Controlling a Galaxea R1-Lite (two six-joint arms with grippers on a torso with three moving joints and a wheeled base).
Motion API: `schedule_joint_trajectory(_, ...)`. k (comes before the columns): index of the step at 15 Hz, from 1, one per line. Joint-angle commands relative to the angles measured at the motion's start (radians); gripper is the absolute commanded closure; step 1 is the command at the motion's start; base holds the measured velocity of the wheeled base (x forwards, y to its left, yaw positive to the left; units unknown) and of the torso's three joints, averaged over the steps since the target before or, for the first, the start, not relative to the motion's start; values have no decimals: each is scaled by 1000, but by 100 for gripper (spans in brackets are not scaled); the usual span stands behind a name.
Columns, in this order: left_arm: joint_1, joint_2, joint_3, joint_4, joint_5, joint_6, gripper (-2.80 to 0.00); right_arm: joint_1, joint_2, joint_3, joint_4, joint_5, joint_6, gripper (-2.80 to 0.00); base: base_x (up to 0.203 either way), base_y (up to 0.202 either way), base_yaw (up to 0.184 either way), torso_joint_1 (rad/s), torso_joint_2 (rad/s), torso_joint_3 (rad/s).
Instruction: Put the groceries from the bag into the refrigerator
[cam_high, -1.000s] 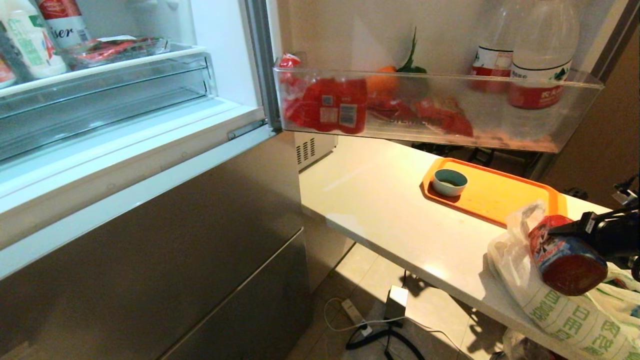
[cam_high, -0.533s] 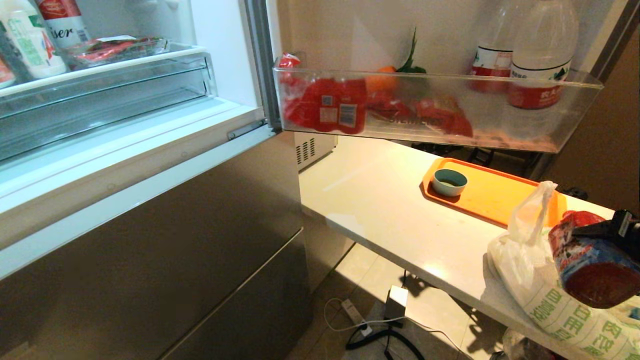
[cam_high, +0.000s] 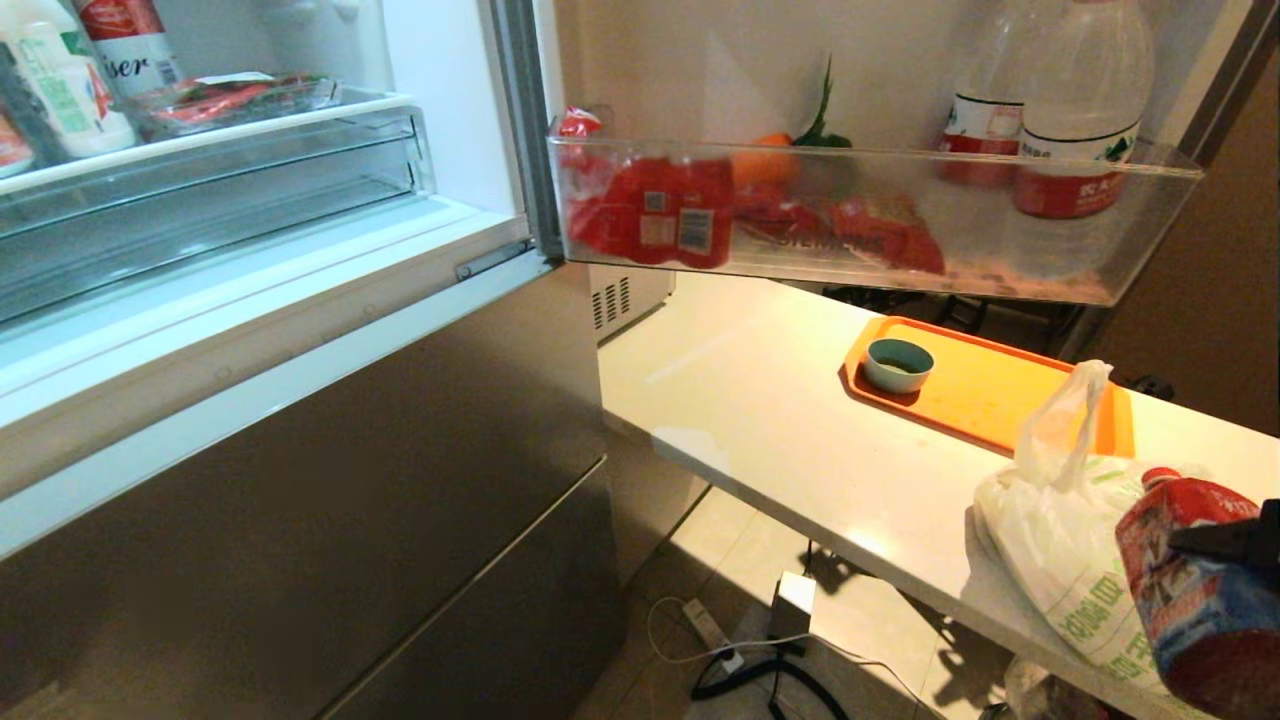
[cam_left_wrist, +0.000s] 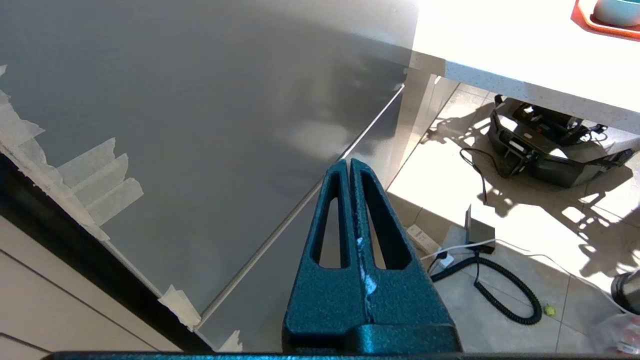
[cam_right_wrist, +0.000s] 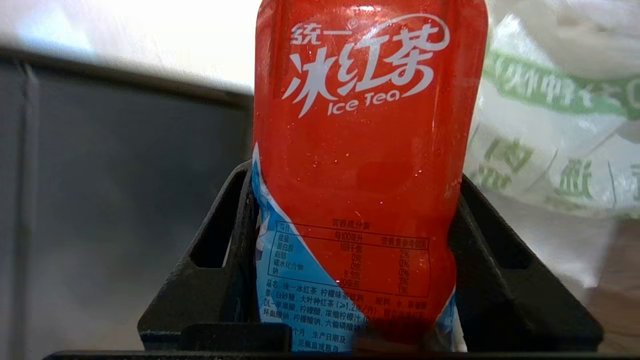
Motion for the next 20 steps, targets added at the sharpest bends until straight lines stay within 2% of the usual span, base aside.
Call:
schedule_joint_trajectory(1, 0, 0, 0, 0, 0, 1, 0, 4, -49, 43, -1, 4, -30, 0, 0, 0, 0, 0, 0, 0)
schedule_joint_trajectory(8, 0, 0, 0, 0, 0, 0, 0, 22, -129, 168, -1, 22, -62, 0, 0, 0, 0, 0, 0, 0)
schedule_joint_trajectory(20, 0, 0, 0, 0, 0, 1, 0, 38, -128, 192, -4, 25, -76, 0, 0, 0, 0, 0, 0, 0)
